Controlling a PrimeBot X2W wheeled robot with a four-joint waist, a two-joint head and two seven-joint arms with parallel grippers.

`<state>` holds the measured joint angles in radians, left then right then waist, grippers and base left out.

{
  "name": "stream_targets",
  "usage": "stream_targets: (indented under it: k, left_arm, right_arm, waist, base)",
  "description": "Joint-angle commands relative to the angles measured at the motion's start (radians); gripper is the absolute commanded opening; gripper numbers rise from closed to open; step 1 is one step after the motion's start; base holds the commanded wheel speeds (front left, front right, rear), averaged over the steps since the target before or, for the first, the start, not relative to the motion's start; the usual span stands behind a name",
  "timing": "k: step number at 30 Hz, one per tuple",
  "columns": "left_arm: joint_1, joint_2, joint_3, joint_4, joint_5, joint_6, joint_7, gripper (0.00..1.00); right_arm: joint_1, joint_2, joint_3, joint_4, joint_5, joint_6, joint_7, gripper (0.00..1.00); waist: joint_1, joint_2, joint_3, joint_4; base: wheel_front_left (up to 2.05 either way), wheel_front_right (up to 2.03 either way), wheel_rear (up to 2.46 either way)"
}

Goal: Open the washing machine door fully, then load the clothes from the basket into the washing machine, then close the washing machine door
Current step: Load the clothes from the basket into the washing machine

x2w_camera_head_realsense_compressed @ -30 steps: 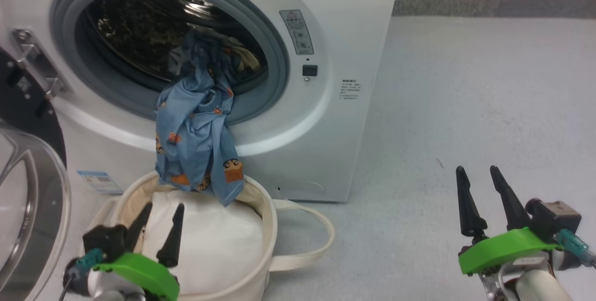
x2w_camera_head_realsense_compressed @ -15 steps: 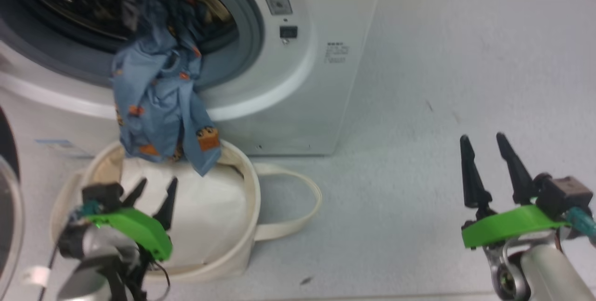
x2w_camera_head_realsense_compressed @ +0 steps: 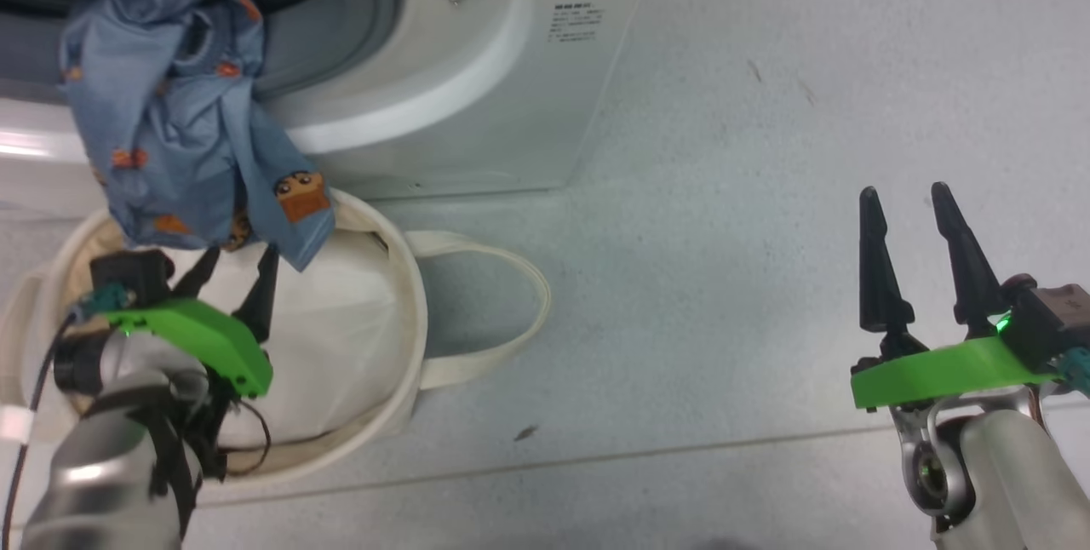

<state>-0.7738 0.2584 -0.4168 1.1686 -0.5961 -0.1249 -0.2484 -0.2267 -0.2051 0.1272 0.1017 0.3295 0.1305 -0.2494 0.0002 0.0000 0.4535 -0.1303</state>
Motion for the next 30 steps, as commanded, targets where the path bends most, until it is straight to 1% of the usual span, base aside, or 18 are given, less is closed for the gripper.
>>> stream_targets:
  k: [1,6,9,14,21,22,23,24,25,30]
  left_arm:
    - [-0.038,0.058,0.014,0.0,-0.018,-0.006,-0.012,1.0]
    - [-0.097,0.077,-0.025,0.016,-0.042,-0.006,-0.012,1.0]
    - [-0.132,0.087,-0.041,0.029,-0.067,-0.006,0.006,1.0]
    - [-0.189,0.115,-0.078,0.029,-0.09,-0.006,0.009,1.0]
    - [-0.251,0.15,-0.057,0.082,-0.15,-0.005,0.017,1.0]
    - [-0.257,0.153,-0.049,0.089,-0.157,-0.002,0.015,0.98]
    - [-0.262,0.156,-0.043,0.094,-0.163,0.003,0.013,0.82]
    - [-0.266,0.158,-0.039,0.098,-0.165,0.008,0.01,0.07]
    - [-0.269,0.158,-0.037,0.101,-0.166,0.011,0.007,0.0]
    - [-0.272,0.153,-0.026,0.109,-0.173,0.028,-0.003,0.0]
  right_arm:
    - [-0.008,-0.002,0.008,-0.037,-0.01,0.0,-0.012,1.0]
    - [-0.017,0.008,0.001,-0.056,-0.025,0.0,-0.012,1.0]
    - [-0.022,0.013,-0.003,-0.069,-0.033,0.0,-0.012,1.0]
    - [-0.03,0.026,-0.008,-0.086,-0.046,0.0,-0.012,1.0]
    - [-0.035,0.044,-0.016,-0.099,-0.059,0.0,-0.012,1.0]
    - [-0.035,0.046,-0.017,-0.1,-0.06,0.0,-0.012,1.0]
    - [-0.035,0.047,-0.017,-0.1,-0.061,0.0,-0.012,1.0]
    - [-0.036,0.048,-0.018,-0.101,-0.061,0.0,-0.012,1.0]
    - [-0.036,0.048,-0.019,-0.102,-0.062,0.0,-0.012,1.0]
    - [-0.038,0.049,-0.021,-0.098,-0.06,0.0,-0.012,1.0]
  waist:
    - [-0.0002,0.0,0.032,-0.01]
    - [-0.0002,0.0,0.083,-0.011]
    - [-0.0002,0.0,0.115,-0.011]
    - [-0.0002,0.0,0.163,-0.018]
    - [-0.0002,0.0,0.201,-0.03]
    - [-0.0002,0.0,0.203,-0.032]
    - [-0.0002,0.0,0.204,-0.034]
    - [-0.0002,0.0,0.205,-0.034]
    - [-0.0002,0.0,0.204,-0.034]
    - [-0.0002,0.0,0.196,-0.026]
  base:
    - [0.0,0.0,0.0]
    - [0.0,0.0,0.0]
    - [0.0,0.0,0.0]
    - [0.0,0.0,0.0]
    - [0.0,0.0,0.0]
    - [0.0,0.0,0.0]
    - [0.0,0.0,0.0]
    - [0.0,0.0,0.0]
    - [0.0,0.0,0.0]
    - [0.0,0.0,0.0]
